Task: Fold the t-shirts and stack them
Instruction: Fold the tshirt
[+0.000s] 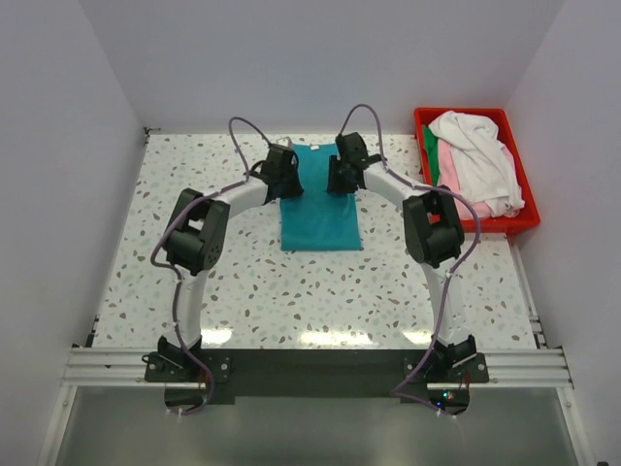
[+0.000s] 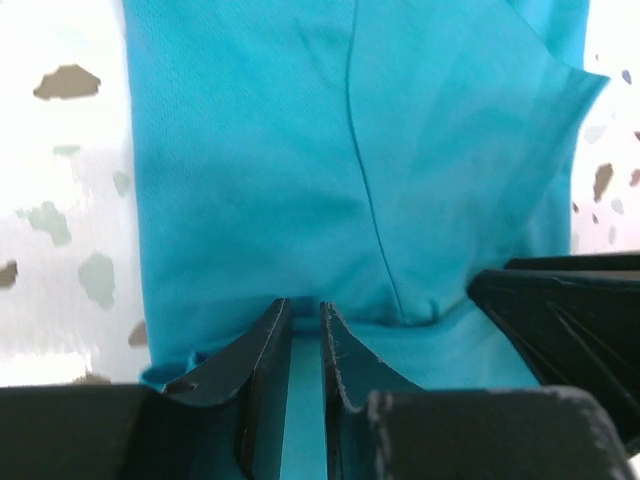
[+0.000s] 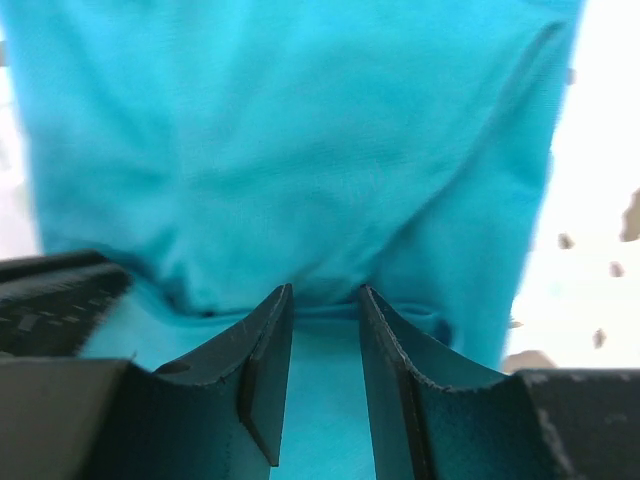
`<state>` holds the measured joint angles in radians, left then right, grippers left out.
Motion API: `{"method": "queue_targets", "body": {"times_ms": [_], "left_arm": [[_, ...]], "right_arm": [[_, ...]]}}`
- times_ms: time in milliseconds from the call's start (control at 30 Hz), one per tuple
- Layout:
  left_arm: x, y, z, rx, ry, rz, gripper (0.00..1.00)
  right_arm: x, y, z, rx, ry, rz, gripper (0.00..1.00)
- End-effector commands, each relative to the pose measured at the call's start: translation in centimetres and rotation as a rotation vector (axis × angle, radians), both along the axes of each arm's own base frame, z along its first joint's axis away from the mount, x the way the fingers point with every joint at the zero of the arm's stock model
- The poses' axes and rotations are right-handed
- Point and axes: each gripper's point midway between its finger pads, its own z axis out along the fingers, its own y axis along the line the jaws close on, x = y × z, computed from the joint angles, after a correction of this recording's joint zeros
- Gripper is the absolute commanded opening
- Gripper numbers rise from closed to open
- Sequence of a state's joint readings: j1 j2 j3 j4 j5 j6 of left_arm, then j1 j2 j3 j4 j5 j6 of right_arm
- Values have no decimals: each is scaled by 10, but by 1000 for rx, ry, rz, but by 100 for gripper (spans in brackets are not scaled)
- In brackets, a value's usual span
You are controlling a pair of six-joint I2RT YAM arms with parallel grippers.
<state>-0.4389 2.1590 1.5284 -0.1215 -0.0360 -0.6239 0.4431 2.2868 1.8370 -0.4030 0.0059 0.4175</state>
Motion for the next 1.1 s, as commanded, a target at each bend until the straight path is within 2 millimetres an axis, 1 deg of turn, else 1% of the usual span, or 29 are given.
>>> {"method": "queue_targets", "body": {"times_ms": [0, 100, 233, 333, 367, 433, 467, 500, 533, 567, 600, 633, 667, 700, 733, 767, 800, 833, 867, 900, 933, 967, 1000, 1033, 1067], "left_arm": [[20, 2, 1, 22, -31, -24, 23], [18, 3, -12, 25, -4, -25, 24], [9, 5, -26, 31, 29, -22, 24], [4, 9, -29, 37, 35, -16, 24], [4, 9, -26, 35, 30, -18, 24], [-2, 10, -28, 35, 42, -18, 24], [-5, 11, -23, 28, 37, -16, 24], [-10, 13, -29, 32, 51, -14, 24], [-10, 13, -22, 21, 36, -14, 24], [-13, 14, -21, 15, 39, -10, 24], [-21, 18, -29, 19, 60, -6, 24], [-25, 16, -28, 10, 61, -9, 24], [-29, 16, -24, -1, 59, -3, 24], [-40, 20, -33, 5, 86, 1, 24], [-45, 20, -35, 2, 88, 3, 24], [-50, 17, -28, -12, 79, 4, 24], [-65, 21, -39, -4, 110, 9, 24], [-70, 22, -39, -8, 109, 14, 24], [-78, 19, -32, -26, 104, 16, 24], [-89, 21, -38, -30, 109, 20, 24], [-94, 21, -28, -42, 89, 20, 24], [-101, 19, -27, -43, 91, 20, 24], [-113, 25, -33, -33, 109, 25, 24], [-114, 24, -22, -48, 88, 23, 24], [-116, 26, -19, -50, 82, 26, 25]], "right_arm": [[6, -10, -1, -17, 9, 1, 36], [3, -15, -12, -25, 29, -6, 36], [-2, -22, -19, -27, 42, -19, 36], [-5, -30, -19, -29, 44, -29, 36], [-5, -31, -13, -25, 36, -32, 36], [-10, -33, -11, -33, 37, -20, 36], [-14, -35, -7, -34, 34, -19, 36], [-17, -37, -6, -34, 37, -20, 36], [-22, -35, -6, -20, 46, -9, 37], [-32, -38, -9, -17, 59, -9, 37], [-35, -38, -9, -9, 60, -11, 37], [-38, -38, -11, 0, 59, -11, 37], [-42, -38, -12, 5, 64, -10, 37], [-51, -41, -13, 11, 75, -15, 37], [-53, -41, -13, 16, 74, -15, 36], [-62, -44, -18, 17, 93, -19, 36], [-66, -41, -11, 34, 86, -10, 36], [-70, -40, -8, 43, 84, -5, 36], [-80, -41, -12, 42, 100, -1, 36], [-83, -39, -1, 52, 79, 7, 36], [-87, -39, 0, 50, 79, 10, 36], [-95, -43, -3, 41, 94, 9, 36], [-99, -42, 1, 41, 91, 13, 36], [-101, -42, 11, 53, 74, 15, 36], [-106, -44, 13, 53, 76, 14, 36]]}}
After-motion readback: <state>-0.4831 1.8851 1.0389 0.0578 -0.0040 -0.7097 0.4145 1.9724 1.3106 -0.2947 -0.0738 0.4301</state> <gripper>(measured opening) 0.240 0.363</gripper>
